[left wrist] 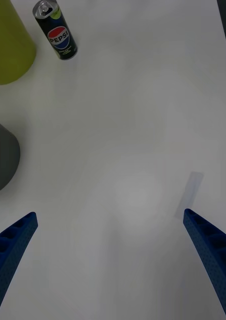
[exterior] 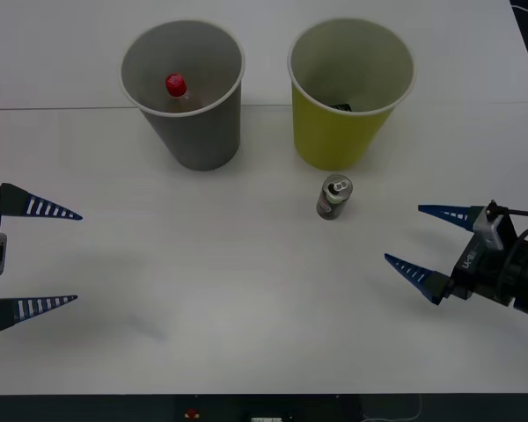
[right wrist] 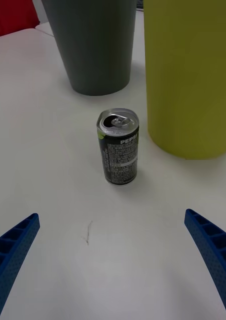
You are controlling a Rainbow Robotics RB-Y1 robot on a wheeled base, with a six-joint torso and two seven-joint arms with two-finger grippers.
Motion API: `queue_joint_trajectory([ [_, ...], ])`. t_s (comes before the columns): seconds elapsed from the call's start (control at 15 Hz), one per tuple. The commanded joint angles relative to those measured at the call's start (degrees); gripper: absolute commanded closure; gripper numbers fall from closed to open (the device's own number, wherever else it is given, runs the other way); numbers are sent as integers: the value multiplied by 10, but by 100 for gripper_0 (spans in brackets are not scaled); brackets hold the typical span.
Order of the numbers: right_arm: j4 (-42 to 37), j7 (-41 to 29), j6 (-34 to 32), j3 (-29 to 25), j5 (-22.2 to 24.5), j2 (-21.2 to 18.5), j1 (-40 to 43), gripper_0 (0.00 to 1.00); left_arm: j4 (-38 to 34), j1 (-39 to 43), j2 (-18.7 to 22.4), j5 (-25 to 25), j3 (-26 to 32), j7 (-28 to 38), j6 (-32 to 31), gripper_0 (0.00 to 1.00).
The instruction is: Put the can into the green bin and the plastic bottle into the gray bin
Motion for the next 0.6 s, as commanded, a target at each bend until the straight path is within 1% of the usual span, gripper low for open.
queue_joint_trajectory([
  [0.07,41,13,-1,10,2,50,-31,0,0,0,0,0,0,0,0,0],
  [0.27,82,29,-1,17,11,99,-62,0,0,0,0,0,0,0,0,0],
  [0.4,99,34,1,17,29,124,-76,0,0,0,0,0,0,0,0,0],
  [0.6,126,42,1,19,43,156,-97,0,0,0,0,0,0,0,0,0],
])
